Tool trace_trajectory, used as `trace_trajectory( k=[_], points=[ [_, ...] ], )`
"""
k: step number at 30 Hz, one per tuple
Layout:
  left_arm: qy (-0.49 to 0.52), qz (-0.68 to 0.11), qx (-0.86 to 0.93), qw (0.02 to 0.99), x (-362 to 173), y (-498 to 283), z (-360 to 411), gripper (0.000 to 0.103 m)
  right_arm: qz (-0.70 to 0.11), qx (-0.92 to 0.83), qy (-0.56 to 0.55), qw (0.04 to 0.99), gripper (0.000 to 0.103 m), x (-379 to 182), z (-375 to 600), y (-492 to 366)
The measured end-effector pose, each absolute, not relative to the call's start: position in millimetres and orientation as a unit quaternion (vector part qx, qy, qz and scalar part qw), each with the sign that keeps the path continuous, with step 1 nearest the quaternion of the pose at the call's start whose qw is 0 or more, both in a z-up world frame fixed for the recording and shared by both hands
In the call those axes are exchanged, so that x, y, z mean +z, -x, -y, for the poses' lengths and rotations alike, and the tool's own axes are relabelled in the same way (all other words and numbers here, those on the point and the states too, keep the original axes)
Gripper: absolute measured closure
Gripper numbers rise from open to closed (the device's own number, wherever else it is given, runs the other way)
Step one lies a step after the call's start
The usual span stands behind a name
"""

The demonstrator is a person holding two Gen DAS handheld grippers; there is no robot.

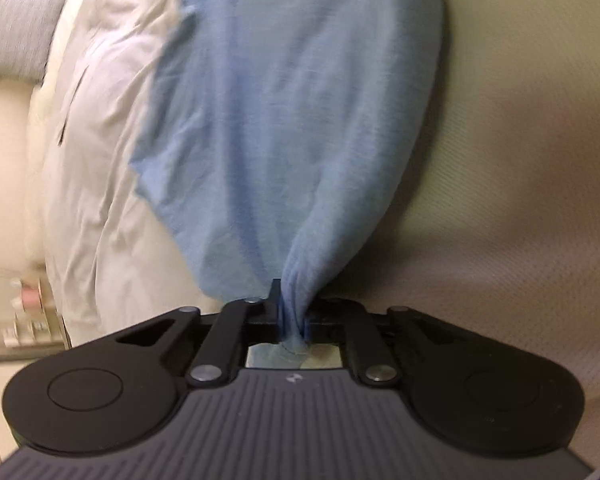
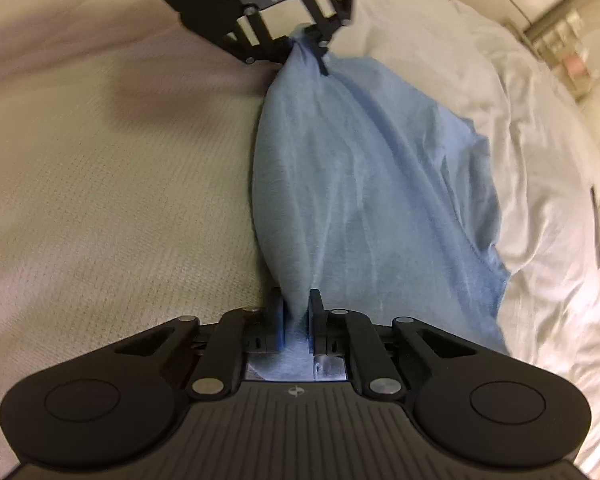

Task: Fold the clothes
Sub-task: 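Lift the shirt end with both grippers and fold it over the rest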

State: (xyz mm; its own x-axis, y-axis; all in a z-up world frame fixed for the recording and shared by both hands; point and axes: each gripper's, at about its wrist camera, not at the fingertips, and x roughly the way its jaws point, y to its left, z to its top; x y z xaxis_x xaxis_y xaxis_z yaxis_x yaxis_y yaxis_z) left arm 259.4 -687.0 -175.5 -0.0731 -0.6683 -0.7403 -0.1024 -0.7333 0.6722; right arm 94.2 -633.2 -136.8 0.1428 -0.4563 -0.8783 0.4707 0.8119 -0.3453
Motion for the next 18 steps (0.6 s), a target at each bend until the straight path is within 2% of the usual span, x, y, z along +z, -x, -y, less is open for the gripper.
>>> trace_trajectory(
  k=[5,15,18],
  points=[
    [-0.641,0.273,-0.680,0.228,-131,-246,678,0.098,-0.550,-0.307,-0.018,0.776,0.097,-92,643,-70],
    [-0.638,0.208,-0.699,0.248,-10,-189,646,0.098,-0.522,-0.330,-0.011,0.786,0.098,34,636,-12],
    [-0.633,0.212,-0.702,0.247,25,-163,639,0.098,-0.515,-0.348,0.005,0.783,0.098,63,619,12]
  ],
)
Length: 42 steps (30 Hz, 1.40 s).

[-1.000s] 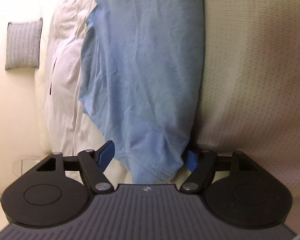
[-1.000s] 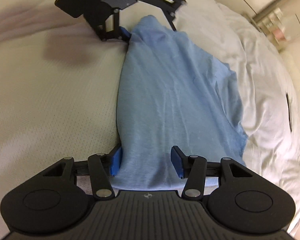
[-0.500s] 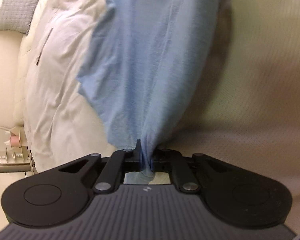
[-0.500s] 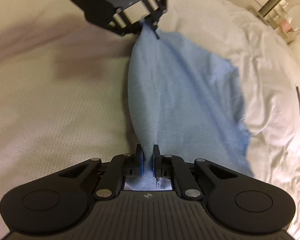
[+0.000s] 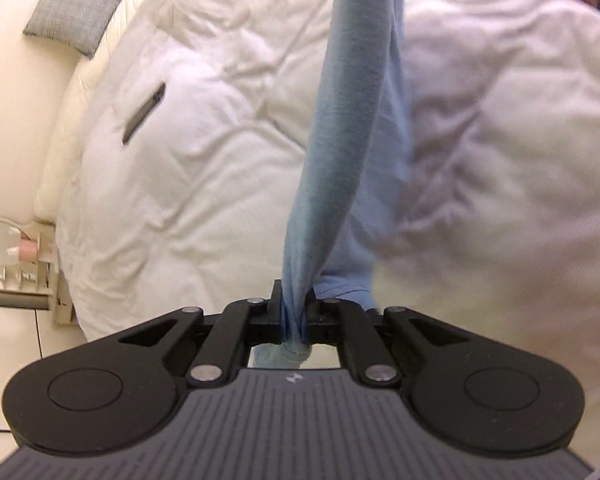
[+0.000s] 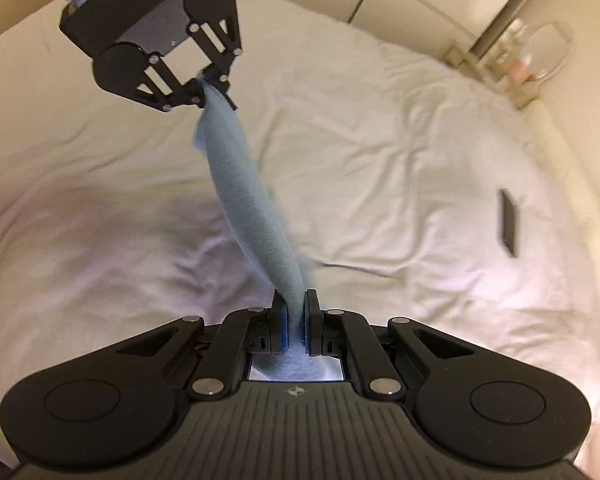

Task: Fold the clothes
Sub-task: 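Lift the shirt end with both grippers and fold it over the rest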

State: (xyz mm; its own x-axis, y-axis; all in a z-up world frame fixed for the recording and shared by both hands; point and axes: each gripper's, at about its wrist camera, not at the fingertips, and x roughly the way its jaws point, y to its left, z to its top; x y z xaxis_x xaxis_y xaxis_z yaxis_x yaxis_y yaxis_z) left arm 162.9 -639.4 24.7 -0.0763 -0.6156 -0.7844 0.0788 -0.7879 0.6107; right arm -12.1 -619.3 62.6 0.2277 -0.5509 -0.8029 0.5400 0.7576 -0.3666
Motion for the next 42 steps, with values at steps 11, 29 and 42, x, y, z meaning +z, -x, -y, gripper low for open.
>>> trace_trajectory(
  k=[11,29,42],
  points=[
    [-0.609,0.238,-0.710,0.260,98,-6,684,0.098,-0.477,-0.406,0.016,0.779,0.098,127,623,156],
    [-0.623,0.217,-0.661,0.359,-35,233,881,0.099,-0.458,-0.433,0.111,0.768,0.097,39,856,413],
    [-0.562,0.228,-0.677,0.416,-174,235,825,0.090,-0.506,-0.412,0.110,0.750,0.085,-143,814,423]
  ],
)
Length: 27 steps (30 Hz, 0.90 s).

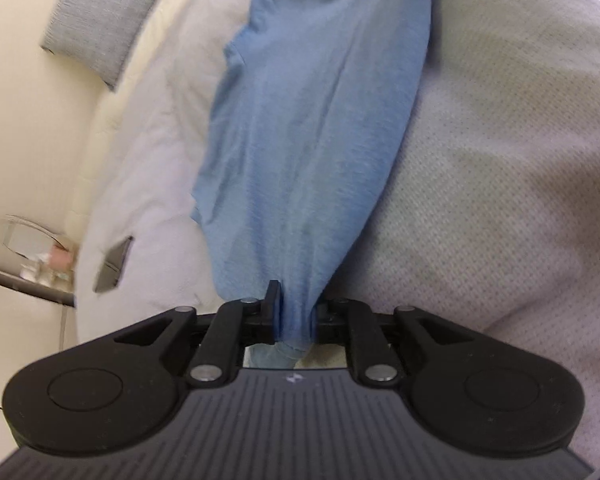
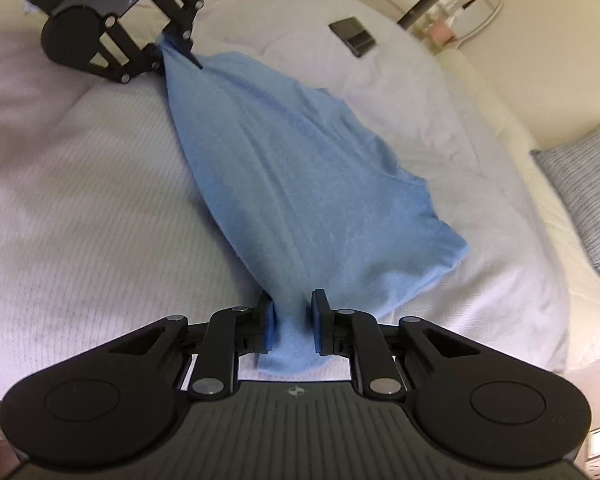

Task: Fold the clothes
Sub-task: 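Lift the shirt end with both grippers and fold it over the rest, then open both grippers and release the folded shirt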

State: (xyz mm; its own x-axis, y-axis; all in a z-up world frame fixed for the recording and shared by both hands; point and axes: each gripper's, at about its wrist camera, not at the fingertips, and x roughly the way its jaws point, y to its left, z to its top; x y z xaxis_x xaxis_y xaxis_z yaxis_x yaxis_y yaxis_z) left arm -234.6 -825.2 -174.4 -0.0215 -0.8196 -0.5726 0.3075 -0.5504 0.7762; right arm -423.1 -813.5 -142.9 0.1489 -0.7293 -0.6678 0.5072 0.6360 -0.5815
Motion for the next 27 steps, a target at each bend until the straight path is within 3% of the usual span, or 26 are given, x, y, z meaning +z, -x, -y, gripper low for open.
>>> trace_trajectory(
  k=[5,9,14,21,27],
  points=[
    [-0.522,0.256,-0.688,0.434,-181,226,811,0.088,-0.504,-0.442,0.177,0.720,0.077,-163,804,411],
    [-0.493,0.268,-0.699,0.443,-192,218,805,0.089,-0.499,-0.466,0.217,0.698,0.077,-182,791,410],
    [-0.465,0.241,-0.713,0.466,-196,216,808,0.094,-0.497,-0.483,0.238,0.680,0.093,-199,780,407],
    [-0.461,0.243,-0.707,0.478,-196,215,806,0.095,-0.518,-0.479,0.295,0.644,0.095,-213,775,407],
    [-0.478,0.241,-0.695,0.481,-201,219,800,0.095,-0.516,-0.491,0.269,0.648,0.100,-208,769,421]
  ],
)
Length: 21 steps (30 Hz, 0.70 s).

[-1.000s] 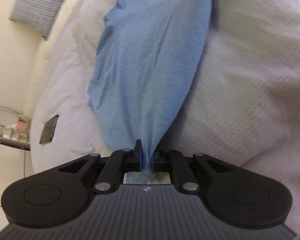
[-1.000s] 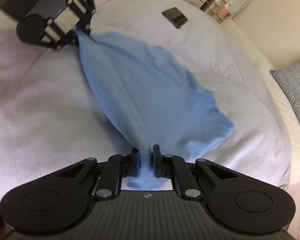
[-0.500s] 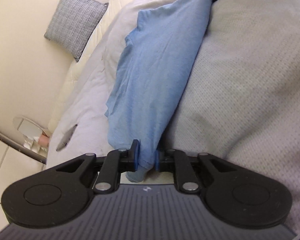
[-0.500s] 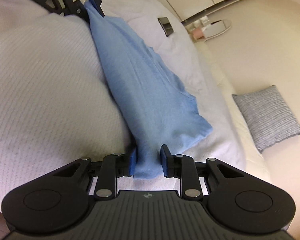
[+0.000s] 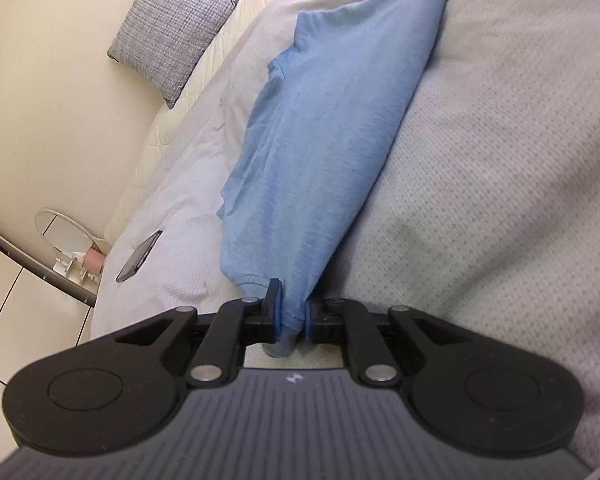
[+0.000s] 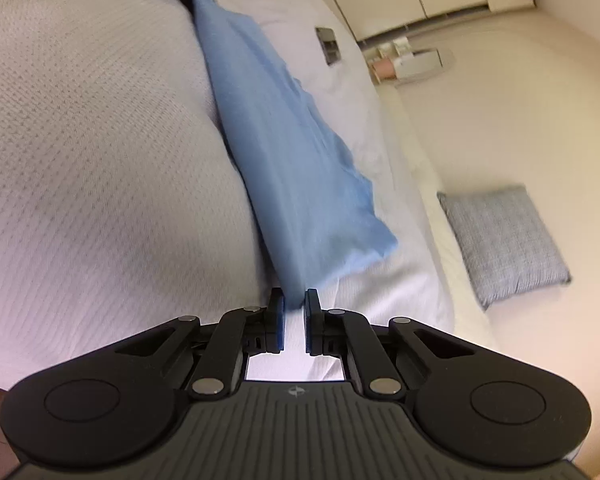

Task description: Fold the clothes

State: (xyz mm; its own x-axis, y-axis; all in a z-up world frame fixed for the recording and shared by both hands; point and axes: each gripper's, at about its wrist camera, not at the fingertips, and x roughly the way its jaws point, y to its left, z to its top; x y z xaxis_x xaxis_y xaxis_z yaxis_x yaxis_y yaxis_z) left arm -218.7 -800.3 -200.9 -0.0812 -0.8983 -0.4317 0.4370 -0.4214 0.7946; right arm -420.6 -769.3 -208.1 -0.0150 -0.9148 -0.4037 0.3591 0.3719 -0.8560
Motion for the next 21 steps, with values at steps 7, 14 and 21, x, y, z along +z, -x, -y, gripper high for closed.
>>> trace_trajectory(
  k=[7,14,21],
  points=[
    [-0.503,0.210,-0.669,0.506,-188,210,786,0.091,-0.474,-0.535,0.205,0.668,0.103,-190,749,437],
    [-0.490,0.131,-0.651,0.565,-165,192,743,0.080,-0.397,-0.562,0.143,0.712,0.082,-168,712,433],
    [-0.396,-0.011,-0.670,0.628,-129,197,704,0.058,-0.311,-0.586,0.045,0.747,0.060,-148,676,433]
  ],
)
